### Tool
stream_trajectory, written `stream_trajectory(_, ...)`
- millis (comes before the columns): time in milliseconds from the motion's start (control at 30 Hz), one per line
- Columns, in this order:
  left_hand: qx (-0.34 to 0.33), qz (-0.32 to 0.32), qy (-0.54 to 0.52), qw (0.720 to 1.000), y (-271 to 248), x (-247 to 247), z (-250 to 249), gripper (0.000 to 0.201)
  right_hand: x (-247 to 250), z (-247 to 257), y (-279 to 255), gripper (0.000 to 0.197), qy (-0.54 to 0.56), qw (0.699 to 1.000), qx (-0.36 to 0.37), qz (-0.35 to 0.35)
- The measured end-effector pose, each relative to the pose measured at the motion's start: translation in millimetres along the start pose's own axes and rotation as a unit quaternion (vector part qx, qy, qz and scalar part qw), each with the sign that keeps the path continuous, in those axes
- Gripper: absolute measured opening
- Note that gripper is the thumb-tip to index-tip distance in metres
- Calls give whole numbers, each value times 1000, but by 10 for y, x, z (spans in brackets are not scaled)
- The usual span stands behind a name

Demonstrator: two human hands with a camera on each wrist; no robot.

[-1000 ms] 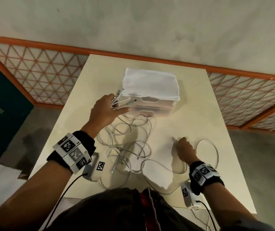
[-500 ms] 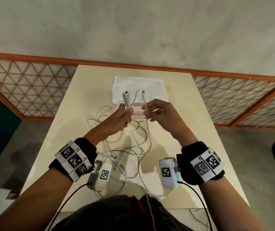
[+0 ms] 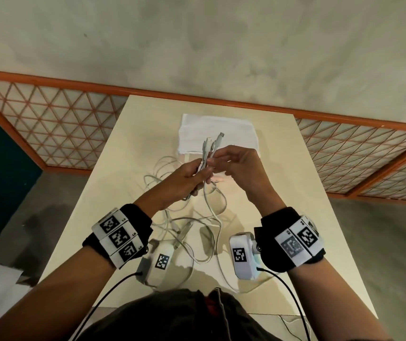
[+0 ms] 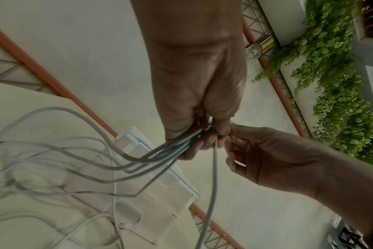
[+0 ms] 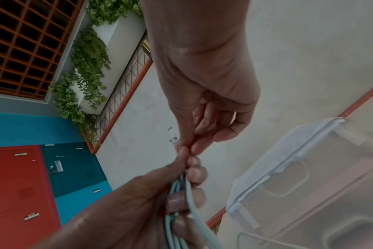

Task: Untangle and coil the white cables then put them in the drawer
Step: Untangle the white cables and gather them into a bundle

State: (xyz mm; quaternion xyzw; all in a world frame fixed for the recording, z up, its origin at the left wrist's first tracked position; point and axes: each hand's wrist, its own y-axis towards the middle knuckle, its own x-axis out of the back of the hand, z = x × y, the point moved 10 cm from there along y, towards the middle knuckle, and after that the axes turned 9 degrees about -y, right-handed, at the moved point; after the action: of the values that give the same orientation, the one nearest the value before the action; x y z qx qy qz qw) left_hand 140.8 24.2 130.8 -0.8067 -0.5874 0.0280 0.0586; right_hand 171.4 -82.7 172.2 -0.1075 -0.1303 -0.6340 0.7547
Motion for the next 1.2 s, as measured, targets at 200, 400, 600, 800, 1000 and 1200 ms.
stream_trajectory(200, -13, 19, -13, 1000, -30, 51, -175, 32, 49, -103, -69, 43, 22, 996, 13, -89)
stream_trajectory(400, -68, 31, -134, 988, -49, 185, -556, 26, -713, -113, -174, 99, -39, 971, 50, 229)
stream_trajectory(600, -95, 93, -357, 925, -111, 73, -905, 24, -1055, 108, -116, 43, -81, 963, 77, 247)
stream_trajectory(800, -128, 74, -413, 899, -164, 396, -1163, 20, -1108, -440, -72, 24, -220, 948, 58, 221)
stream_trajectory(1000, -116, -56, -190, 973, -254, 717, -900, 28, -681, -768, 81, 28, -351, 922, 48, 156)
stream_trajectory(1200, -48, -53, 150, 986, -246, 617, -548, 37, -428, -149, 145, 7, -287, 941, 98, 150)
